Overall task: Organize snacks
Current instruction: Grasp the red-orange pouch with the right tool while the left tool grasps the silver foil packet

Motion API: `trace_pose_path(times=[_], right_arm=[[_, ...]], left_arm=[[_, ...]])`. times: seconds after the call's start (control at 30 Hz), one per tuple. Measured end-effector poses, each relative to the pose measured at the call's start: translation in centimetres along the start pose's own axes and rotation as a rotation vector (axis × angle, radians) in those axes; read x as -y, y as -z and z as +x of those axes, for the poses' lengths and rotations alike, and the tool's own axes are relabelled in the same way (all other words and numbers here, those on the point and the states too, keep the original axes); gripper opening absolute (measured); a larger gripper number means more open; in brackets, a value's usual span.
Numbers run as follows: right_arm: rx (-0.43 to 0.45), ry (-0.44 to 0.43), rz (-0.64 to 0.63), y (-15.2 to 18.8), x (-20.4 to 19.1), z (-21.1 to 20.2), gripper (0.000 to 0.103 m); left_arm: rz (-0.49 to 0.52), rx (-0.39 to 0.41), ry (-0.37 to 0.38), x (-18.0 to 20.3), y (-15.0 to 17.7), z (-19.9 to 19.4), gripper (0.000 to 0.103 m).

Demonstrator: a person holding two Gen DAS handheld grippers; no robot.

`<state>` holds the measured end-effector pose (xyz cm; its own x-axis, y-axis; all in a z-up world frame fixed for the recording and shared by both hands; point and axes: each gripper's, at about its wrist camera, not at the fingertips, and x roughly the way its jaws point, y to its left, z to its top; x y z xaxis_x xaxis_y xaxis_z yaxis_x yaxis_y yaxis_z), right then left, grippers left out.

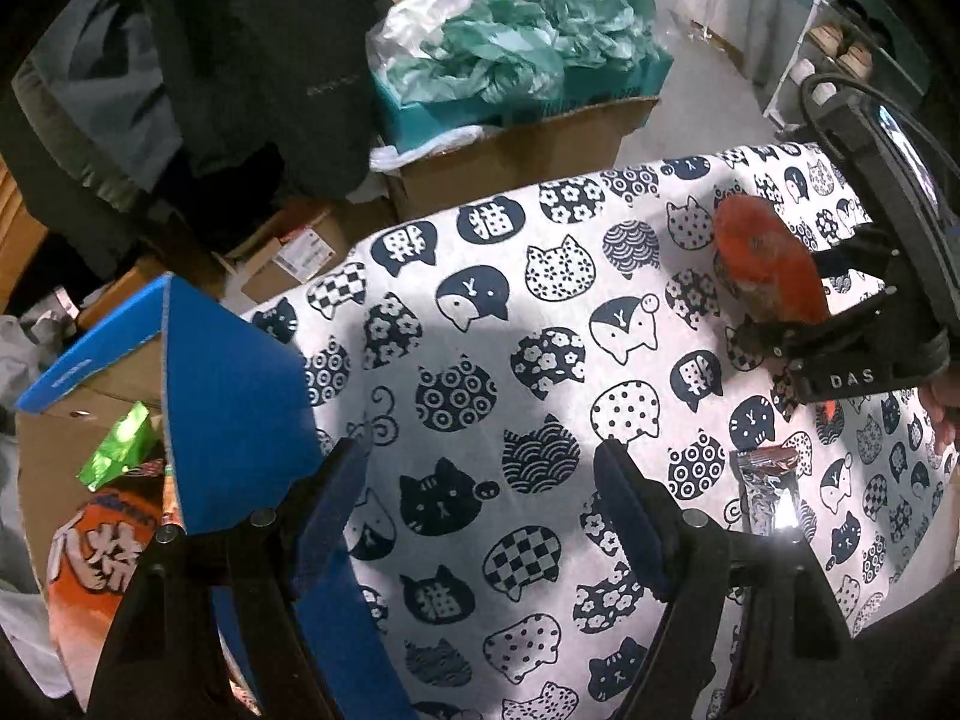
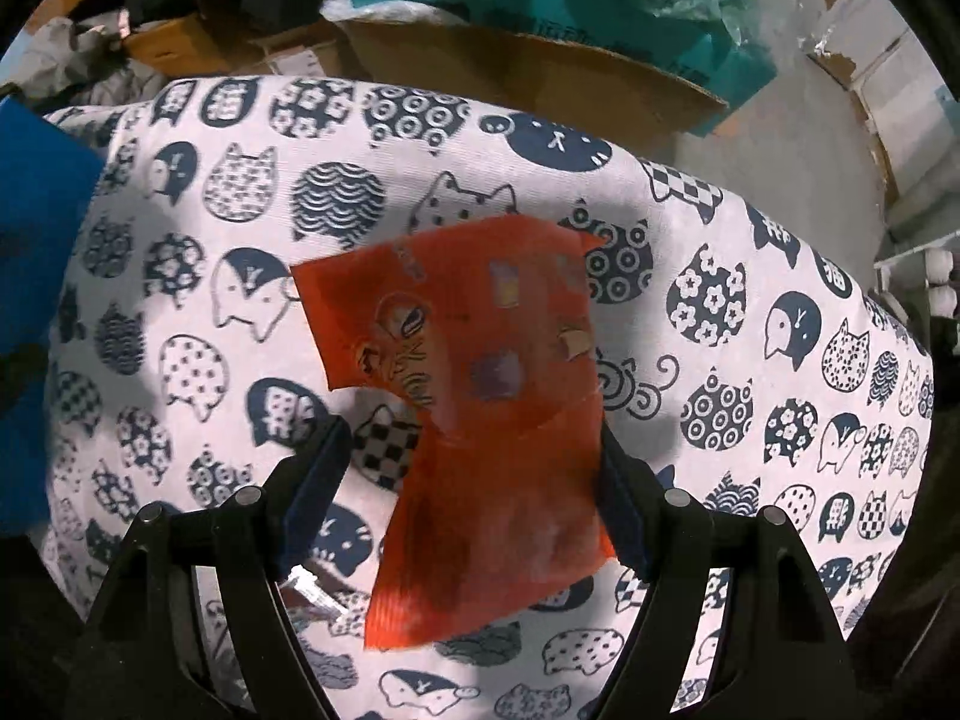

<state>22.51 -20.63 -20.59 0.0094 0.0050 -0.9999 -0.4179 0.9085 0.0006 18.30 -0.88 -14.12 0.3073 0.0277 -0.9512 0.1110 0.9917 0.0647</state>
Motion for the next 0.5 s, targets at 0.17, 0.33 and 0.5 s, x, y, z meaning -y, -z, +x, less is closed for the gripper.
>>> trace_pose_path(times=[0.17,0.33,0.5], right_arm=[[-0.005,0.019,-0.014,-0.1,-0.3,0.3,0.068],[-0.014,0.039,-0.005,0.9,0.0,0.0,0.037],[-0.012,0.037,0.005,2.8,0.6,-0.8,0.031]], left_arm=[[0.012,-0.009,0.012,0.5,0.1,0.2,0.08],[0.032,-0.016,0.016,1.5,0.6,0.2,0.08],[0.056,-0.015,0.014,3.0,1.1,-0.3,0.08]])
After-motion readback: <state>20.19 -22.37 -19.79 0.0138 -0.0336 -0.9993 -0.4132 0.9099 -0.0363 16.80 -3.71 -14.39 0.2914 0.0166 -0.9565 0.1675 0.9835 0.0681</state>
